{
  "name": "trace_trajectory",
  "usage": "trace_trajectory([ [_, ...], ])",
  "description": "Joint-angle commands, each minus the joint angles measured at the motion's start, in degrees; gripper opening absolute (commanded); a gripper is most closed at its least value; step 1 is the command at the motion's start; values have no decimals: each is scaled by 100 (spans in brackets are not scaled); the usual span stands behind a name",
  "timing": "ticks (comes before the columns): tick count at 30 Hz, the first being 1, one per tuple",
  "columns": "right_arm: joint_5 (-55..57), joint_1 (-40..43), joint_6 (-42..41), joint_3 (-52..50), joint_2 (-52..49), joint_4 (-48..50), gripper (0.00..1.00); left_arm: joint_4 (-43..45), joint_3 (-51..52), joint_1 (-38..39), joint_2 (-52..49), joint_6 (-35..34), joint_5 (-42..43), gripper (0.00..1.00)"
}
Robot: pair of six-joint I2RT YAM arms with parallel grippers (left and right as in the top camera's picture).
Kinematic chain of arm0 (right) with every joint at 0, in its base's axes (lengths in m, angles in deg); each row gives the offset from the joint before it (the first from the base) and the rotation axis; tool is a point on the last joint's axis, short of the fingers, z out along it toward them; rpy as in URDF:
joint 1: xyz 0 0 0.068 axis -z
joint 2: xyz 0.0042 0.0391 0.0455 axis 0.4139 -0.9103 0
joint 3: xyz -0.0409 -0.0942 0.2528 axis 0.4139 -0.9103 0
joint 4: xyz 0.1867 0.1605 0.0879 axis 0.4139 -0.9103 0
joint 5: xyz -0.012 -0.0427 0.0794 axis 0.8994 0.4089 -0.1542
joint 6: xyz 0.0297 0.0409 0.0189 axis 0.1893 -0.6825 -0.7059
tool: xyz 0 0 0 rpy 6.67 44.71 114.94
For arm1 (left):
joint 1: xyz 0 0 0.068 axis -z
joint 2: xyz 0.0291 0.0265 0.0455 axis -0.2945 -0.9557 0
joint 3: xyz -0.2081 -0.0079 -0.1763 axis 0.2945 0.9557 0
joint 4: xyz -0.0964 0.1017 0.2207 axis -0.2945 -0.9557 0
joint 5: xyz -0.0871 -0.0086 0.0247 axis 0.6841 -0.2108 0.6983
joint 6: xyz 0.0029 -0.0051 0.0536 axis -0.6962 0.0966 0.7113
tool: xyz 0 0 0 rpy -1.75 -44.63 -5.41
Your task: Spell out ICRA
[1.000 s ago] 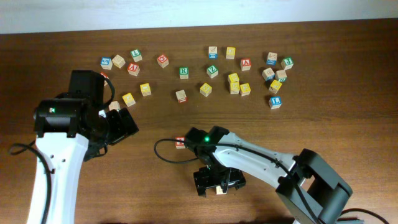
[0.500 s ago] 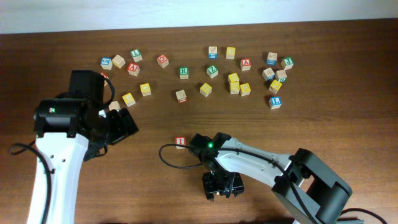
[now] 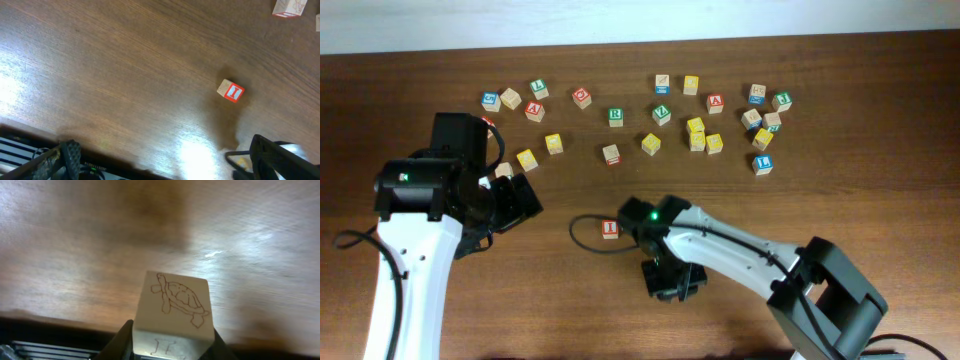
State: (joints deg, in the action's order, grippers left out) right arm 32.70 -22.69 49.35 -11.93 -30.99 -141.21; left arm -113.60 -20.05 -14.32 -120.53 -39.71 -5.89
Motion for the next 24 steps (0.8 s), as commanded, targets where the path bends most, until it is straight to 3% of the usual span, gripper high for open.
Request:
trace_trajectory([
  [1, 1051, 219, 24, 586, 2, -214, 22, -2, 9, -37, 0, -96, -61, 99],
  [10, 3495, 544, 20, 822, -133, 540, 22, -2, 9, -37, 0, -96, -61, 99],
  [18, 4002, 544, -219, 822, -1320, 601, 23, -2, 9, -37, 0, -96, -61, 99],
  [20, 3976, 544, -219, 822, -1556, 461, 41, -2, 9, -37, 0, -96, -61, 99],
  [24, 3751, 553, -221, 1051, -1574, 0, 50, -2, 9, -37, 0, -96, -61, 99],
])
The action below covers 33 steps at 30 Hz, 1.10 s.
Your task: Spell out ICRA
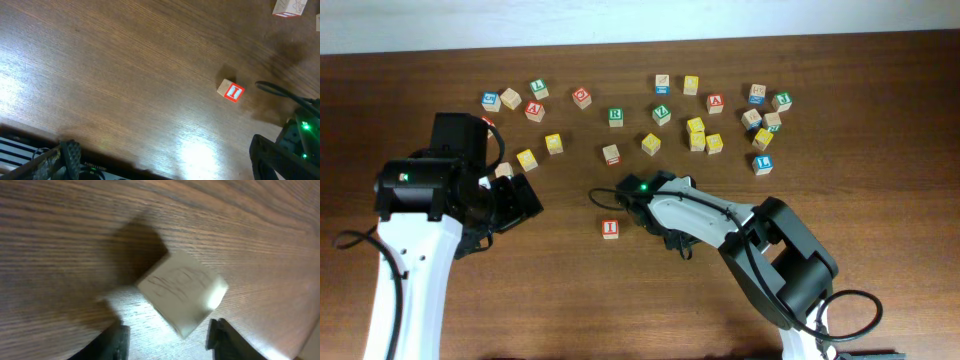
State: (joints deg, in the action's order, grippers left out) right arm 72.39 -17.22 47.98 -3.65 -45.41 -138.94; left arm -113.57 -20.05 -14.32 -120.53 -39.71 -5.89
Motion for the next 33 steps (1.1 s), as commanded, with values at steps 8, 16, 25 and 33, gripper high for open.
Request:
trace_trajectory([
  [8, -581, 173, -74, 2243, -120, -1873, 52, -4, 9, -37, 0, -94, -61, 99],
  [16, -3519, 1644, 2236, 2337, -140, -1954, 90, -4, 9, -37, 0, -96, -59, 99],
  [25, -3427, 1991, 3893, 2208, -140, -2194, 79, -4, 9, -37, 0, -96, -61, 99],
  [33, -3073, 1989, 3716, 1097, -140, -739, 75, -4, 9, -37, 0, -96, -61, 99],
])
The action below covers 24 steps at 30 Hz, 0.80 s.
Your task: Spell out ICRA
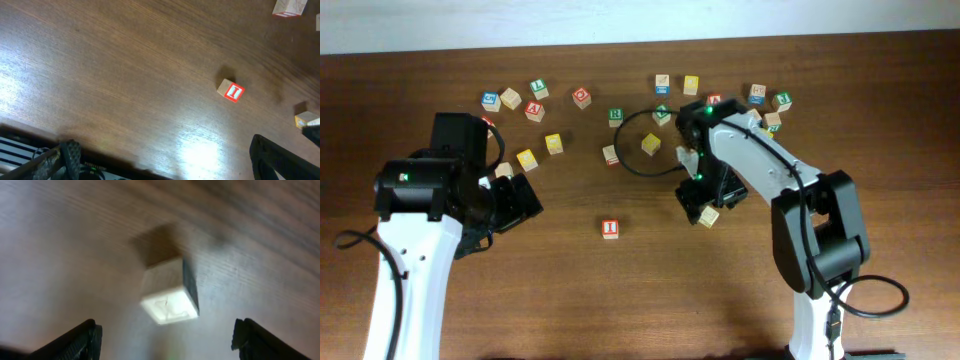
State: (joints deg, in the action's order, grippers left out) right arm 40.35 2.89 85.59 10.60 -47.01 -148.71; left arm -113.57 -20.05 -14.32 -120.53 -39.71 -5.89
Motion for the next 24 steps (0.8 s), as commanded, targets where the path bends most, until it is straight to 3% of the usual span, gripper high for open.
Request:
trace_trajectory([
  [1, 136, -22, -46, -428, 20, 361, 75, -4, 9, -37, 0, -96, -59, 99],
  [4, 177, -22, -42, -518, 20, 466, 72, -4, 9, -37, 0, -96, -59, 99],
  [6, 177, -22, -42, -518, 20, 461, 60, -4, 9, -37, 0, -96, -61, 99],
  [10, 177, -20, -33, -520, 20, 485, 45, -4, 9, -37, 2, -96, -59, 99],
  [16, 170, -22, -22, -647, 15, 627, 39, -4, 9, -37, 0, -96, -61, 99],
  [18, 79, -20, -22, -645, 15, 627, 31, -4, 9, -37, 0, -96, -61, 99],
  [24, -782, -15, -39, -378, 17, 365, 26, -4, 9, -37, 0, -96, -61, 99],
])
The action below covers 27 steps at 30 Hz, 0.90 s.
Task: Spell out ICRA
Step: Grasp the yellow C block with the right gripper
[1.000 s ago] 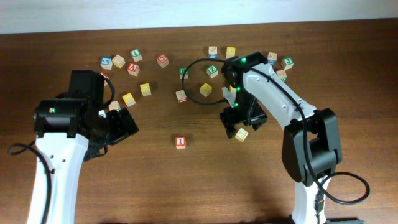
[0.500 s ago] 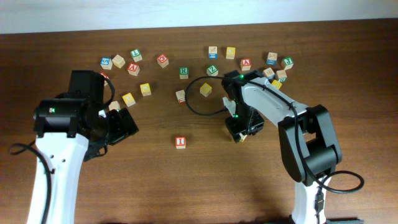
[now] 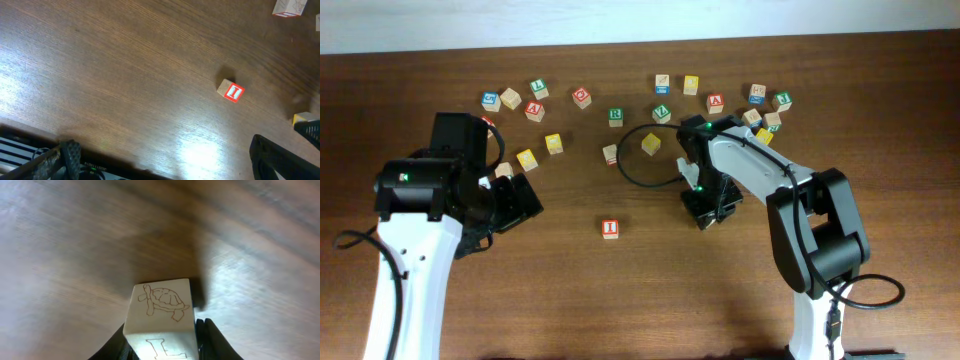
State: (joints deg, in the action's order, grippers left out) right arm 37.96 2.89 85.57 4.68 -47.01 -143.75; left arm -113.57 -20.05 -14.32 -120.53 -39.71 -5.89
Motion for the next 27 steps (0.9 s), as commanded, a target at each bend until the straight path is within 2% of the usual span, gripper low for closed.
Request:
trace_trajectory([
  [1, -704, -15, -35, 350, 17, -286, 26, -4, 9, -37, 0, -96, -61, 99],
  [3, -1132, -9, -24, 614, 17, -584, 24, -4, 9, -37, 0, -96, -61, 99],
  [5, -2122, 15, 275, 688, 17, -566, 23, -4, 9, -37, 0, -96, -61, 99],
  [6, -2935, 35, 695, 643, 7, -426, 23, -4, 9, -37, 0, -96, -61, 99],
  [7, -3442, 44, 776, 525, -7, -179, 22, -4, 9, -37, 0, -96, -61, 99],
  [12, -5270, 186, 756, -535, -17, 1110, 22, -4, 9, -37, 0, -96, -61, 99],
  [17, -5285, 494, 87, -1394, -17, 1834, 23, -4, 9, -37, 0, -96, -61, 99],
  [19, -4583, 586, -544, -1421, -17, 1834, 24, -4, 9, -37, 0, -96, -59, 99],
  [22, -4387, 590, -695, -1421, -17, 1834, 27, -4, 9, -37, 0, -96, -59, 99],
  [24, -4057, 590, -992, -1421, -17, 1834, 34, -4, 9, -37, 0, -96, -61, 99],
  [27, -3637, 590, -1143, -1421, -17, 1829, 35, -4, 9, -37, 0, -96, -61, 99],
])
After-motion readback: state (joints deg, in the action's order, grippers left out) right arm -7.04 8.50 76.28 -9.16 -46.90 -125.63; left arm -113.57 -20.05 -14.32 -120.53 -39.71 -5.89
